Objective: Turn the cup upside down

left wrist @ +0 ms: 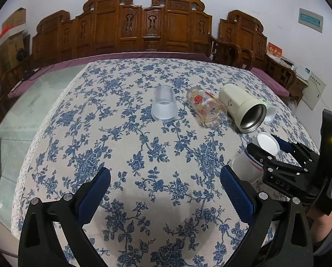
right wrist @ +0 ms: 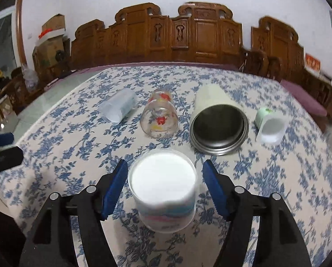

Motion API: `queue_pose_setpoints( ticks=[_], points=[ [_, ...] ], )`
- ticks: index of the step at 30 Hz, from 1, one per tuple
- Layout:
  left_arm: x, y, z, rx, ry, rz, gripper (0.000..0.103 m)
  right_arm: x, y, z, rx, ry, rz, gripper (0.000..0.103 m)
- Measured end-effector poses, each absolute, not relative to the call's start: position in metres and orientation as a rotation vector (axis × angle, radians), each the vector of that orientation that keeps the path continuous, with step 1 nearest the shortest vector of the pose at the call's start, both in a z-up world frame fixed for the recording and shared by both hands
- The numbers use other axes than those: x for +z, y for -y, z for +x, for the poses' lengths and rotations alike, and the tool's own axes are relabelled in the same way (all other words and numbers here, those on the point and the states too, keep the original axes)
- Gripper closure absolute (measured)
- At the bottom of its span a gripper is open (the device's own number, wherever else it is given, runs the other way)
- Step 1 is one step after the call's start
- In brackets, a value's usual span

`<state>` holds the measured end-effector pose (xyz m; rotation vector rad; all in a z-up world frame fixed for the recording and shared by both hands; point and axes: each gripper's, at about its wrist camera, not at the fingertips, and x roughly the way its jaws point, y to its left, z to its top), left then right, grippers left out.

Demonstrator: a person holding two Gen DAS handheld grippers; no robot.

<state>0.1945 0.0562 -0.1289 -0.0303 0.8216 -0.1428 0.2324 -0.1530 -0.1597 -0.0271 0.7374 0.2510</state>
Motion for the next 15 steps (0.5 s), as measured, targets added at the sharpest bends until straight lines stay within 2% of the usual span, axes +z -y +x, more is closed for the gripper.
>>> queue_pose_setpoints(
  ticks=[5,10,12,15],
  points=[
    [-0.126,-0.053,0.192,-0.134,-0.813,-0.023,0.008,-0.153,0.156,0.224,0.276,-0.743,-0.006,0.028],
    [-0.120,-0.049,0.186,-0.111,-0.797,-0.017,0.008,-0.145,0.163,0.211,0.290,-0.745,-0.002,0.015],
    [-0.118,-0.046,0.183,-0.101,-0.790,-0.012,0.008,-0.142,0.167,0.206,0.292,-0.753,0.000,0.015],
    [-0.114,-0.040,0.179,-0.089,-0.785,-0.003,0.008,-0.139,0.176,0.196,0.291,-0.760,0.019,0.009]
  ],
)
